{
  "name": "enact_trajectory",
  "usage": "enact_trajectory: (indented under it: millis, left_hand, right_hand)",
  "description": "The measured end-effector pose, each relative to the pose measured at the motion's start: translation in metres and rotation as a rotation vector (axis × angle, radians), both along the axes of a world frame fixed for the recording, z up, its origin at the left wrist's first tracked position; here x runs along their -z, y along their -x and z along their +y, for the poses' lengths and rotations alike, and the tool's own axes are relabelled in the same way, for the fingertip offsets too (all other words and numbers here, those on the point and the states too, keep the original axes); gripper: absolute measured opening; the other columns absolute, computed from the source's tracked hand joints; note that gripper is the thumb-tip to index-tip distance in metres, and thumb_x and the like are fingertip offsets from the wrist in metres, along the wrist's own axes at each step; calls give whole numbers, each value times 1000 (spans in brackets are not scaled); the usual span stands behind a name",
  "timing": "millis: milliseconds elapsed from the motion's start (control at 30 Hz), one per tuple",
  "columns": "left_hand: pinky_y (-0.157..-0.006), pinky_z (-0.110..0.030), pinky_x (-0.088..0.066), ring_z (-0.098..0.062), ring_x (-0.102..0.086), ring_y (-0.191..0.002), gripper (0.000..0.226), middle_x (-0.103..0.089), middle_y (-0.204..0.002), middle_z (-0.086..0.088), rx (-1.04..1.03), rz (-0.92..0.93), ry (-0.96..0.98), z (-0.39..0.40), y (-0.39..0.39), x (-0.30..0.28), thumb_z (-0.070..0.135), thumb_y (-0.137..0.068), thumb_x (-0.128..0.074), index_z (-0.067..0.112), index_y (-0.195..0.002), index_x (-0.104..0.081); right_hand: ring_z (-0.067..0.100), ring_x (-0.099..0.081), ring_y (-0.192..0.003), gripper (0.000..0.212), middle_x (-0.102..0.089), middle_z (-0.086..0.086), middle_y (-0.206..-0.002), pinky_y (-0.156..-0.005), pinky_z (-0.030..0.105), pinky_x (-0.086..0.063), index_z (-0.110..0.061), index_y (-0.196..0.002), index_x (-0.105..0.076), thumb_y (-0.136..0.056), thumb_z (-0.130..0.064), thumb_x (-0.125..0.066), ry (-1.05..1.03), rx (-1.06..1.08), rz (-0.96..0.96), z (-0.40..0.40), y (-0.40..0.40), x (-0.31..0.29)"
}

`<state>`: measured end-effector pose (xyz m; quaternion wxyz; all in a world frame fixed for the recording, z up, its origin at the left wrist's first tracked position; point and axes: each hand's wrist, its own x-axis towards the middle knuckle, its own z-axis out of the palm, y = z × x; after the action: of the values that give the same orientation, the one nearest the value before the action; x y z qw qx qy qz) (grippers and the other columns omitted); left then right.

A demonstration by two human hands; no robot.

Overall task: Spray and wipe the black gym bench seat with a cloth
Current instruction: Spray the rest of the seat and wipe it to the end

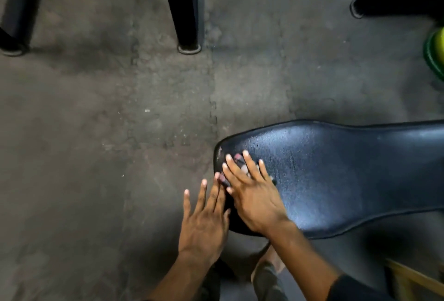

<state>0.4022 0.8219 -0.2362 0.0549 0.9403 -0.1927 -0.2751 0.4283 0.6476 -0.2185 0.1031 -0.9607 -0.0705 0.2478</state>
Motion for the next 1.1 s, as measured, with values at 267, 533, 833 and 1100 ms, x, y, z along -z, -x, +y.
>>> enact_trajectory:
  millis: [267,533,833,1100]
  left_hand:
    - [-117,-57,33,-26,23,-165,75,38,-171,7,-34,31,-12,-5,-7,-38,36,-111,-23,25,-163,29]
    - [-127,-58,18,-24,19,-166,72,30,-175,10,-68,177,-10,-5,26,-52,27,-108,-23,27,-168,18]
    - [-134,-49,-1,-16,5,-168,66,8,-180,12,-247,248,109,-6,46,-89,44,-112,-22,28,-172,1]
    - [-134,-50,-6,-18,-3,-168,74,0,-181,11,-132,152,175,-18,48,-124,57,-102,-7,29,-171,-6]
  right_hand:
    - [34,51,-147,77,54,-11,-159,-134,53,14,-26,-173,19,-115,-25,-33,57,109,179,19,64,-25]
    - [31,35,-161,73,14,-10,-182,-136,53,6,-20,-174,-3,-108,-3,-29,0,123,108,46,83,-60]
    - [25,-75,-105,18,-78,1,-118,-79,23,-42,-24,-114,-71,-104,-24,-57,-116,635,212,38,93,-86]
    - [26,-70,-110,25,-74,-1,-117,-95,35,-60,-31,-116,-69,-99,-29,-52,-252,818,175,10,116,-126]
